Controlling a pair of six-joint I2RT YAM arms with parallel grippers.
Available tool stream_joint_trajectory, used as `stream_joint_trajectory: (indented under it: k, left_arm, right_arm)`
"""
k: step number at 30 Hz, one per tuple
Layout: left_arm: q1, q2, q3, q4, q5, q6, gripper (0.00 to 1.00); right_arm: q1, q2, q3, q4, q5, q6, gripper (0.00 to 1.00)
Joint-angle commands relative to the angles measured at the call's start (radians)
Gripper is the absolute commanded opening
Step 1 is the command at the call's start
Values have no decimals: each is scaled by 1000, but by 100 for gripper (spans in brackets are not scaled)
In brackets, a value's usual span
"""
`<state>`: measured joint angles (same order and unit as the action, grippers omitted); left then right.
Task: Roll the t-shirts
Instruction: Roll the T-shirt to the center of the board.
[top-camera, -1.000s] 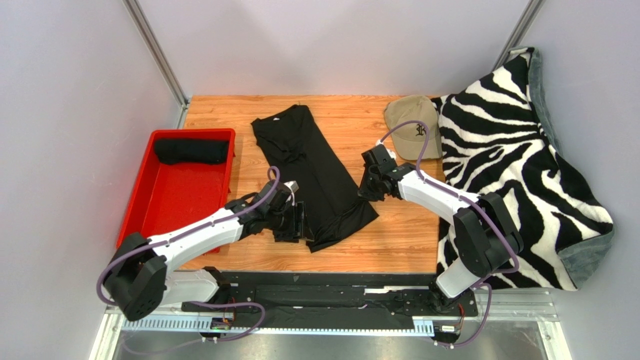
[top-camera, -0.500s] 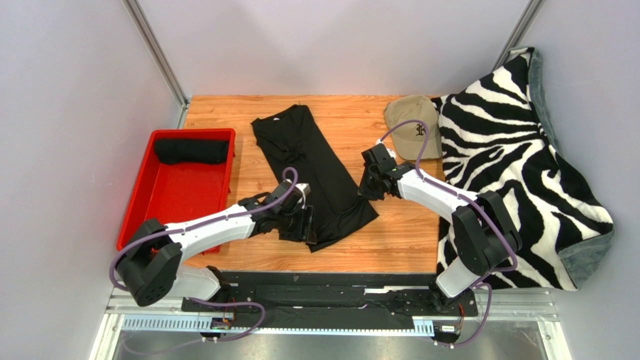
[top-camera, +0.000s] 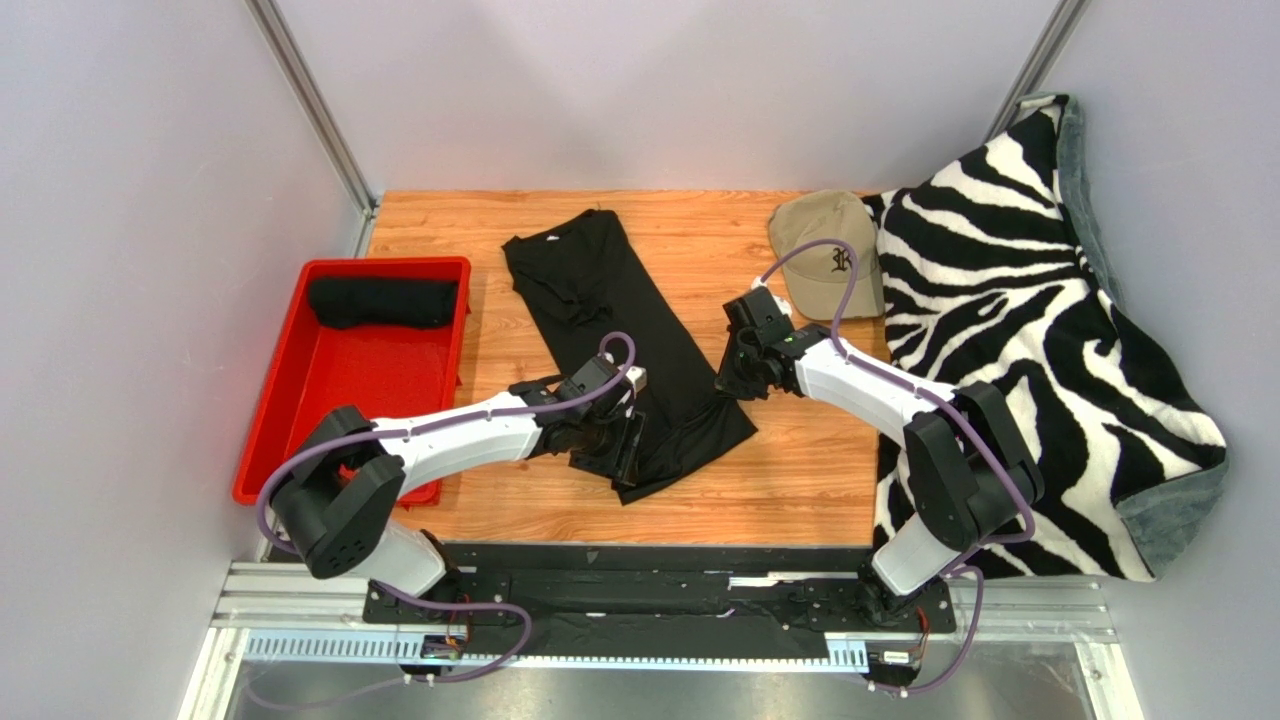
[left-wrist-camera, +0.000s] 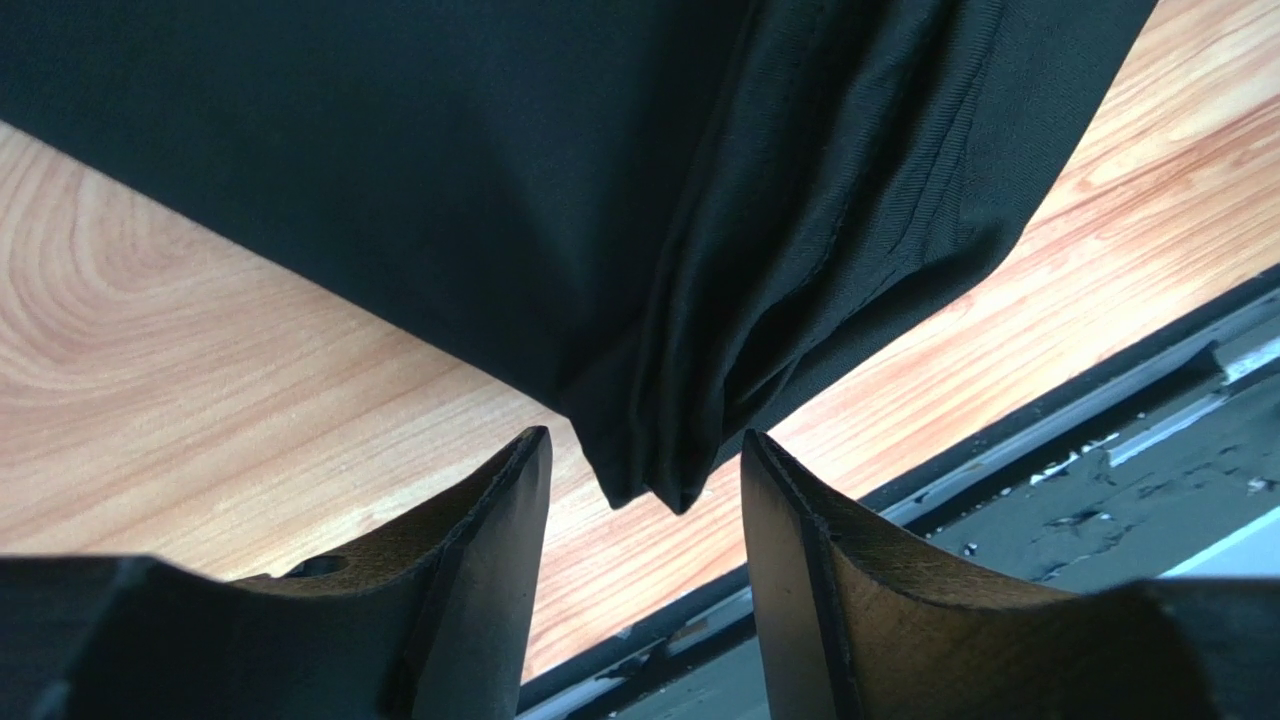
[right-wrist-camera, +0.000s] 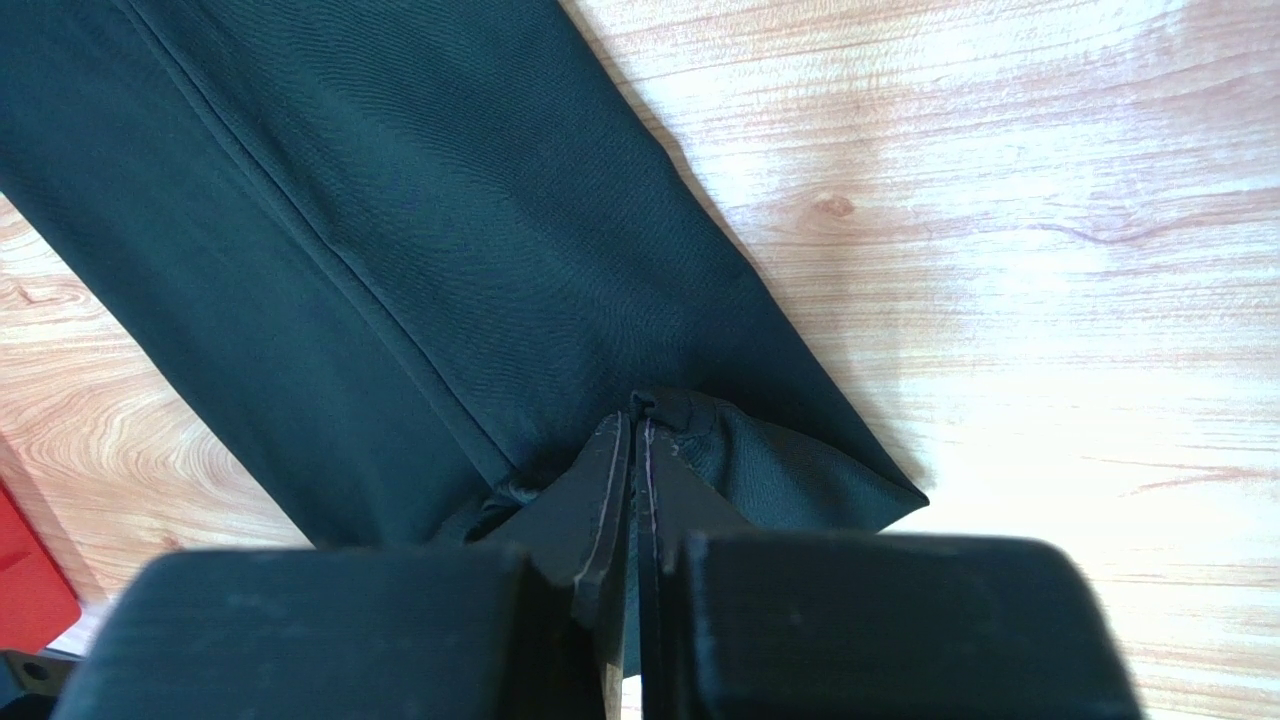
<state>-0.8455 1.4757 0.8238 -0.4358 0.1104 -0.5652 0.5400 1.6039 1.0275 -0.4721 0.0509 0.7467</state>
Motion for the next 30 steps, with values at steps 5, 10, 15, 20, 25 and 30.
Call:
stream_joint_trajectory:
  k: [5,10,15,20,25,30]
  left_arm:
    - [-18,44,66,5,41,59,55]
    - [-21,61,64,14,52,60,51]
    - [-21,90,67,9,31,60,41]
    - [-21,75,89,-29,5,65,15]
    - [-20,34,133,-92,-38,73,4]
    - [-20,43,164,-142,-41,94,6]
  right_arm:
    - [-3,2,-4,52,3,-3,3]
    - [-5,-2,-14,55,1,-3,3]
    - [-3,-6,-20,59,0,0,3]
    - [-3,-15,-24,61,3,2,3]
    - [-5,-21,-27,67,1,0,3]
    - [-3,-19,-15,73,4,-1,3]
